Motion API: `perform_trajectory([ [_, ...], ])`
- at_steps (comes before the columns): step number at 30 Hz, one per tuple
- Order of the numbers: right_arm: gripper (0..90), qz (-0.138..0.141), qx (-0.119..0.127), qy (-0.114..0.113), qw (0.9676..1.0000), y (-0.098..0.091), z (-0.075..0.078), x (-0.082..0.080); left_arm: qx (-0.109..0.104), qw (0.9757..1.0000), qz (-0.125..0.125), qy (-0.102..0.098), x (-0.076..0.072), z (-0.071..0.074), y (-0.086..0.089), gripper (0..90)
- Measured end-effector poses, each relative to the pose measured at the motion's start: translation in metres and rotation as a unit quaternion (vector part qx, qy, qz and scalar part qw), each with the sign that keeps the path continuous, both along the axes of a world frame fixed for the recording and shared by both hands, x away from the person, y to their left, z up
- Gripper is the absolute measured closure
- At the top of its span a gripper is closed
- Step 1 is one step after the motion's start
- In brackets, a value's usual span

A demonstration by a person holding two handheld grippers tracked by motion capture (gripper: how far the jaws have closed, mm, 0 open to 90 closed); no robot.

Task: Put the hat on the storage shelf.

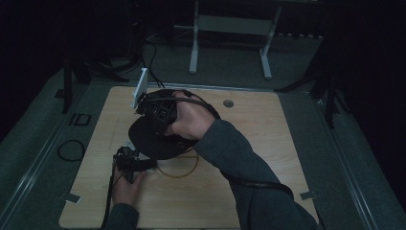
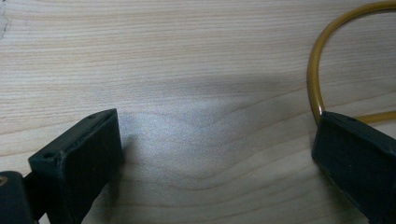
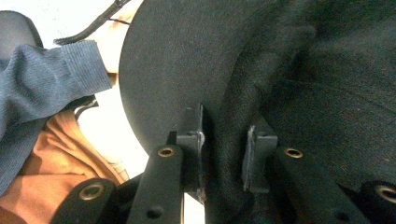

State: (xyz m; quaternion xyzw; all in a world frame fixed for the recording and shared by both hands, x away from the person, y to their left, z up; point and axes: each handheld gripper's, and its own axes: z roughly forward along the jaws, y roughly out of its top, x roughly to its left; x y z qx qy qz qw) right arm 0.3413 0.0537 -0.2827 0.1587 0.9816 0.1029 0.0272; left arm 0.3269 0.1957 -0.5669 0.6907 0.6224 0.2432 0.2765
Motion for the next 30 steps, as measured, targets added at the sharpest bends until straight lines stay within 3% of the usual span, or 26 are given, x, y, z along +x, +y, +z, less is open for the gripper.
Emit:
perform_trajectory([
  [2, 77.1, 0.004, 0.0, -0.003, 1.0, 0.001, -0.002, 0.0, 0.0, 1.0, 0.0, 0.0, 0.0, 0.0, 0.0, 1.2],
  [8, 76.7, 0.01, 0.0, 0.006, 0.9999, 0.003, -0.009, 0.0, -0.001, 1.0, -0.001, -0.001, 0.0, 0.0, 0.0, 1.2],
  [16, 61.0, 0.019, 0.019, 0.028, 0.9992, 0.006, -0.013, 0.0, -0.001, 0.9999, -0.004, 0.009, 0.0, 0.001, 0.0, 1.2],
  [24, 57.4, 0.017, 0.029, 0.031, 0.999, 0.002, -0.012, 0.001, -0.003, 1.0, -0.003, 0.008, 0.0, 0.001, 0.0, 1.2],
  [30, 57.7, 0.014, 0.052, 0.024, 0.9983, -0.004, -0.009, 0.002, -0.003, 1.0, -0.003, 0.008, 0.0, 0.001, 0.0, 1.2],
])
